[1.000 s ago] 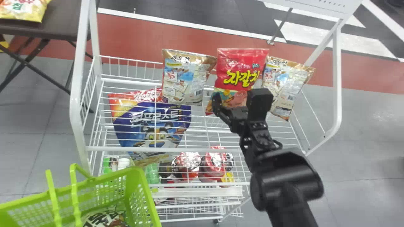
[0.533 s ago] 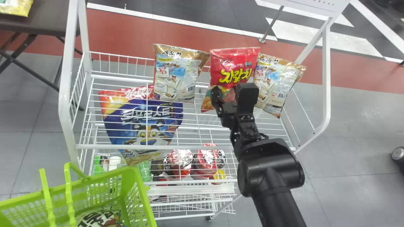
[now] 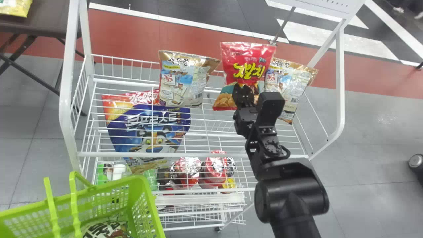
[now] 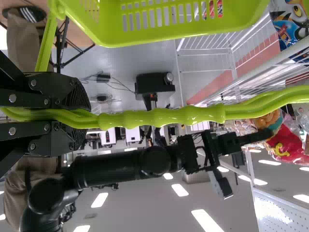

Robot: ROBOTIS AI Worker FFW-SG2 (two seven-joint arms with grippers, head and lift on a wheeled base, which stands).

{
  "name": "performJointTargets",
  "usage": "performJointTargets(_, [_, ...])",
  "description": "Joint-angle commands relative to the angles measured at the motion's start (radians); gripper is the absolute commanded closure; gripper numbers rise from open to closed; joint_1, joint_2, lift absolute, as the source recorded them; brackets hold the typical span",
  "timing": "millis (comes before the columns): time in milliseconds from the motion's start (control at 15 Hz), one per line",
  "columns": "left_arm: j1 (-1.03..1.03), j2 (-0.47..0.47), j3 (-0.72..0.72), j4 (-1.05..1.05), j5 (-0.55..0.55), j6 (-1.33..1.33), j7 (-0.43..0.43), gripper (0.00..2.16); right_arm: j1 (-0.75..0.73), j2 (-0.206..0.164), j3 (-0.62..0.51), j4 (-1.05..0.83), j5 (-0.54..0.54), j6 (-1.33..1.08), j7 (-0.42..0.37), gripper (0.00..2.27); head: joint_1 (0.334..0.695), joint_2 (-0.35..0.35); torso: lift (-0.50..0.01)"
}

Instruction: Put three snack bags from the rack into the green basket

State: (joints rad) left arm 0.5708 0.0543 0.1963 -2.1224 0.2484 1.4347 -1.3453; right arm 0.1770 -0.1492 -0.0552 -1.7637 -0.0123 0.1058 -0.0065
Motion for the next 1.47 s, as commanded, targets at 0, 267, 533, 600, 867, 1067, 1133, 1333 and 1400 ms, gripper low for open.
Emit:
performJointTargets(0, [-0.005, 0.001, 0.000, -0.001, 0.000, 0.003, 0.000, 2.15, 0.108, 0.000, -0.011, -0.160, -0.057, 0.038, 0.005, 2.24, 0.695, -0.350, 0.000])
performJointTargets(267, [-0.017, 0.002, 0.012, -0.005, 0.002, 0.010, -0.002, 2.15, 0.341, 0.000, -0.015, -0.393, -0.199, 0.075, 0.043, 2.25, 0.695, -0.349, 0.000])
performJointTargets(533, [-0.012, -0.002, 0.035, -0.007, 0.006, 0.010, -0.002, 2.15, 0.449, -0.006, -0.014, -0.494, -0.390, 0.302, 0.155, 2.25, 0.695, -0.294, 0.000])
performJointTargets(600, [-0.012, -0.004, 0.035, -0.005, 0.006, 0.010, 0.000, 2.15, 0.464, -0.007, 0.001, -0.508, -0.397, 0.329, 0.171, 2.24, 0.695, -0.263, 0.000])
performJointTargets(867, [-0.012, -0.007, 0.037, -0.005, 0.005, 0.010, 0.005, 2.15, 0.470, -0.013, 0.130, -0.539, -0.423, 0.510, 0.223, 2.25, 0.695, -0.163, 0.000])
performJointTargets(1067, [-0.012, -0.008, 0.035, -0.005, 0.006, 0.010, 0.005, 2.15, 0.457, -0.013, 0.236, -0.556, -0.426, 0.645, 0.241, 2.24, 0.695, 0.001, 0.000])
performJointTargets(1133, [-0.012, -0.008, 0.035, -0.005, 0.006, 0.010, 0.005, 2.15, 0.455, -0.013, 0.262, -0.548, -0.428, 0.654, 0.241, 2.24, 0.695, 0.043, 0.000])
performJointTargets(1333, [-0.012, -0.008, 0.035, -0.004, 0.008, 0.010, 0.005, 2.15, 0.440, -0.013, 0.322, -0.513, -0.425, 0.691, 0.238, 2.22, 0.695, 0.189, 0.000])
performJointTargets(1400, [-0.012, -0.008, 0.035, -0.002, 0.008, 0.010, 0.005, 2.15, 0.434, -0.013, 0.330, -0.504, -0.416, 0.728, 0.235, 1.95, 0.695, 0.219, 0.000])
